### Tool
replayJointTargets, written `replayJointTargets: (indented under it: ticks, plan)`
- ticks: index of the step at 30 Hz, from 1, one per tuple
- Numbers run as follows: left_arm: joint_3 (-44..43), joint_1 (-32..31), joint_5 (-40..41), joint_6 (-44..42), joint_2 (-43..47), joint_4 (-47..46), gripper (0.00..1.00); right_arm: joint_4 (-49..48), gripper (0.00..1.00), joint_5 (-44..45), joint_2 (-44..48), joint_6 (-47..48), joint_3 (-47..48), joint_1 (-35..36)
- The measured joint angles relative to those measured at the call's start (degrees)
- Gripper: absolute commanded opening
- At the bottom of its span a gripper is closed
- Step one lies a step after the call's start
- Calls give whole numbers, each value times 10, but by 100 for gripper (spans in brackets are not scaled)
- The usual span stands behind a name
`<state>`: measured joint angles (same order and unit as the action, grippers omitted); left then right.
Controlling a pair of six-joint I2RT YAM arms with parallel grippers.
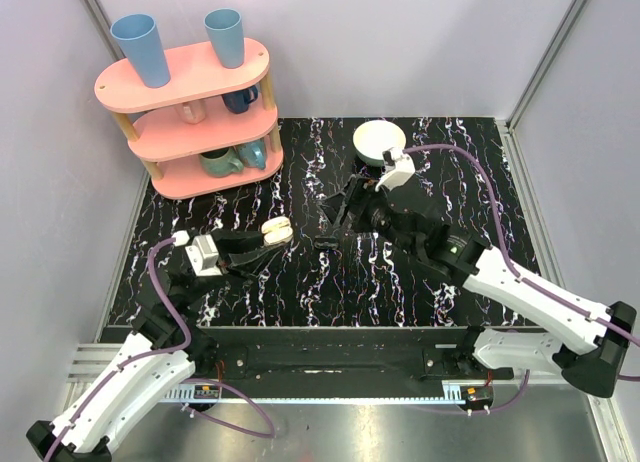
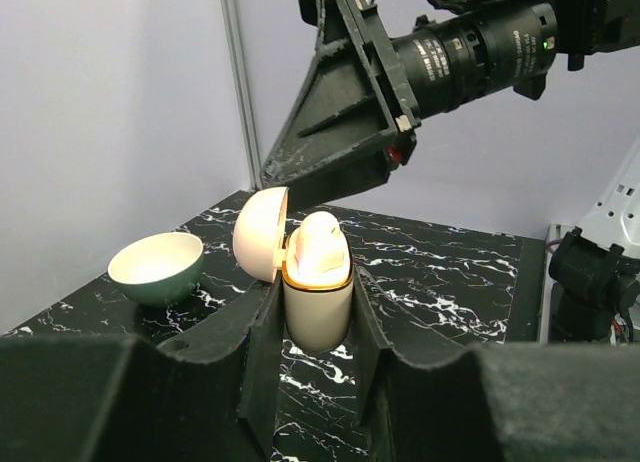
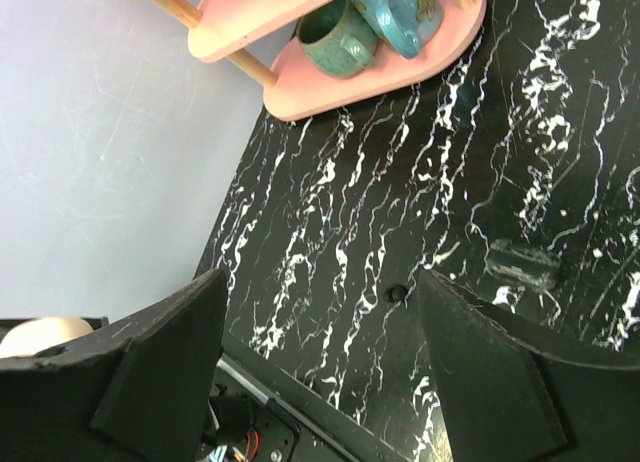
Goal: Insert the wireless bluetooth earbuds into the charging case
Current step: Close the charging case with the earbuds.
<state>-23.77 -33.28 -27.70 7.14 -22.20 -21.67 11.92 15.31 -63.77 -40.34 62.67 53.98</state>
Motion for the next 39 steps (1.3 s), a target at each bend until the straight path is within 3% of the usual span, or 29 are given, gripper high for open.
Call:
replayJointTargets:
  ticks: [9, 20, 39]
  plan:
    - [15, 0, -18, 21, -15, -15, 0, -2, 84, -21, -68, 40, 65, 0]
    - [15, 0, -44, 28, -68, -26, 0, -27, 83, -80, -110, 44, 80, 0]
    - [15, -5, -36, 39, -68, -50, 0, -116, 81, -146, -69, 19, -13, -1]
